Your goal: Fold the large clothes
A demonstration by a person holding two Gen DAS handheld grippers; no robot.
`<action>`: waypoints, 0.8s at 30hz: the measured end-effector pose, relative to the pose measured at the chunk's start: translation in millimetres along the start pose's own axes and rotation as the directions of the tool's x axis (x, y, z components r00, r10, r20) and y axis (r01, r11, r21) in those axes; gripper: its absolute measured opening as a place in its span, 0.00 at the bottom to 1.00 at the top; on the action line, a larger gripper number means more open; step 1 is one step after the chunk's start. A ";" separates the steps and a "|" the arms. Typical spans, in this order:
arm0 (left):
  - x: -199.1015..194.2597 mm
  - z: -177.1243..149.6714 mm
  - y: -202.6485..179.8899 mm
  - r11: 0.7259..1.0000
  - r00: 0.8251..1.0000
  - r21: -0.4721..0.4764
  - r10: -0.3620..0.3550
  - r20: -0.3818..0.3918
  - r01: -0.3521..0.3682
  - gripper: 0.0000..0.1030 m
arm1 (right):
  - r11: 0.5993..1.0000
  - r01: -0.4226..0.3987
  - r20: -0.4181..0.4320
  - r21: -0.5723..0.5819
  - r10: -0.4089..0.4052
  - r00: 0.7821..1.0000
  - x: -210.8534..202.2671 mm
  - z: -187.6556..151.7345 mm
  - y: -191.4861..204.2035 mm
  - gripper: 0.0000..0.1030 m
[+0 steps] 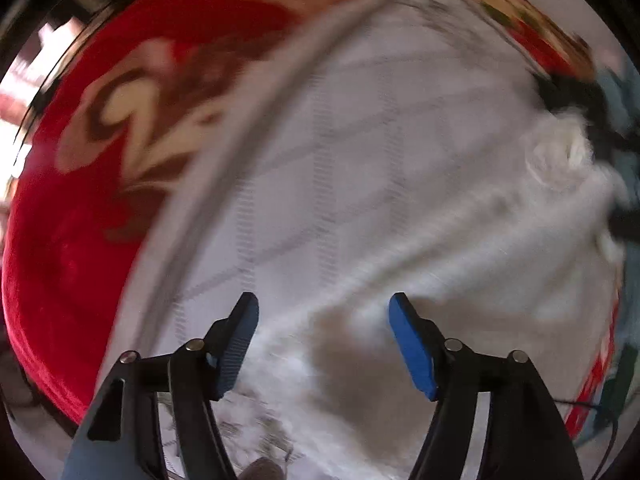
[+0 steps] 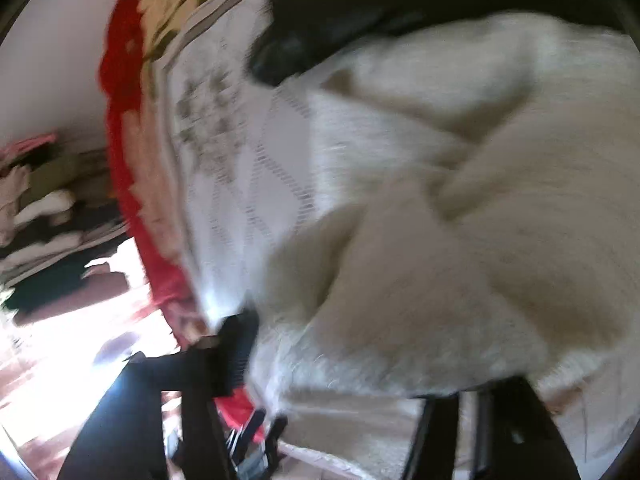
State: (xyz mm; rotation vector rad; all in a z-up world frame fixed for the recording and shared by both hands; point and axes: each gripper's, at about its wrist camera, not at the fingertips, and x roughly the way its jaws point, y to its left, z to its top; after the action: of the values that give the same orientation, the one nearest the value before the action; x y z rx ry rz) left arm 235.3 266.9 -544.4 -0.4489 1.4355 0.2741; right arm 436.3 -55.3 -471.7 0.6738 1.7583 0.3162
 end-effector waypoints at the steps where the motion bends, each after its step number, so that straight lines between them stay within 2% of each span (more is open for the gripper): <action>1: -1.3 0.2 6.9 1.000 1.000 -0.023 -0.004 0.009 0.004 0.65 | 0.999 -0.024 0.005 -0.031 0.024 1.000 -7.1 -2.3 -0.3 0.73; 3: -5.3 -3.3 11.5 0.999 1.000 -0.049 -0.002 0.017 0.003 0.68 | 0.993 -0.097 0.025 -0.069 0.098 0.995 -26.6 -10.3 -10.0 0.73; 5: -12.8 -10.6 3.9 0.999 1.000 -0.046 0.003 0.030 -0.001 0.77 | 0.992 -0.100 0.106 -0.073 0.108 0.989 -64.4 -28.0 -36.2 0.73; 7: -20.2 -16.1 -9.0 1.000 0.999 -0.029 0.002 0.041 -0.001 0.86 | 0.996 -0.059 0.215 -0.067 0.073 0.974 -98.4 -44.8 -65.4 0.74; 8: -22.9 -20.8 -18.3 1.000 0.999 -0.017 -0.009 0.047 0.010 0.89 | 0.999 -0.006 0.279 -0.053 0.020 0.960 -116.1 -53.2 -83.4 0.80; 10: -25.0 -29.9 -39.3 1.000 0.998 0.009 -0.013 0.060 0.013 0.93 | 0.997 0.080 0.350 -0.006 -0.073 0.934 -133.1 -60.2 -117.2 0.81; 12: -16.9 -32.2 -54.0 0.999 0.998 0.045 0.007 0.057 -0.010 0.93 | 0.994 0.105 0.327 0.035 -0.111 0.939 -127.9 -49.9 -150.5 0.81; 14: -3.2 -32.8 -64.2 0.996 0.998 0.077 0.047 0.037 -0.049 0.93 | 0.997 0.076 0.292 0.024 -0.079 0.953 -109.9 -30.3 -175.4 0.81; 16: 8.9 -33.1 -71.9 0.989 0.994 0.107 0.098 0.039 -0.101 0.93 | 1.000 0.030 0.250 -0.007 -0.027 0.968 -85.9 -5.6 -189.6 0.81; 18: 18.4 -31.9 -76.3 0.981 0.990 0.129 0.137 0.042 -0.142 0.93 | 0.997 -0.066 0.213 -0.031 0.071 0.975 -60.9 17.8 -194.5 0.81; 20: 25.2 -29.5 -76.1 0.979 0.988 0.131 0.151 0.032 -0.154 0.93 | 0.984 -0.180 0.215 0.003 0.175 0.961 -43.2 32.6 -195.5 0.81; 21: 28.1 -28.0 -75.7 0.979 0.988 0.131 0.153 0.025 -0.155 0.93 | 0.979 -0.203 0.234 -0.001 0.198 0.952 -39.2 35.4 -192.4 0.77; 22: 30.3 -27.1 -75.5 0.978 0.987 0.131 0.158 0.019 -0.160 0.93 | 0.977 -0.215 0.240 0.001 0.209 0.948 -35.7 36.0 -189.1 0.50; 23: 33.7 -24.9 -75.4 0.978 0.986 0.126 0.168 0.011 -0.168 0.93 | 0.969 -0.245 0.260 0.023 0.230 0.938 -34.0 33.3 -188.7 0.40; 24: 35.4 -22.8 -75.7 0.977 0.985 0.126 0.172 0.009 -0.172 0.93 | 0.963 -0.264 0.278 0.047 0.241 0.930 -35.3 29.1 -190.3 0.38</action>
State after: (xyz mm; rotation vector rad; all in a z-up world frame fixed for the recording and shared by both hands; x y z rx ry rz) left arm 252.9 186.4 -571.0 -0.2219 1.4864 0.3200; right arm 417.1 -231.6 -554.4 0.9622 1.4313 0.3109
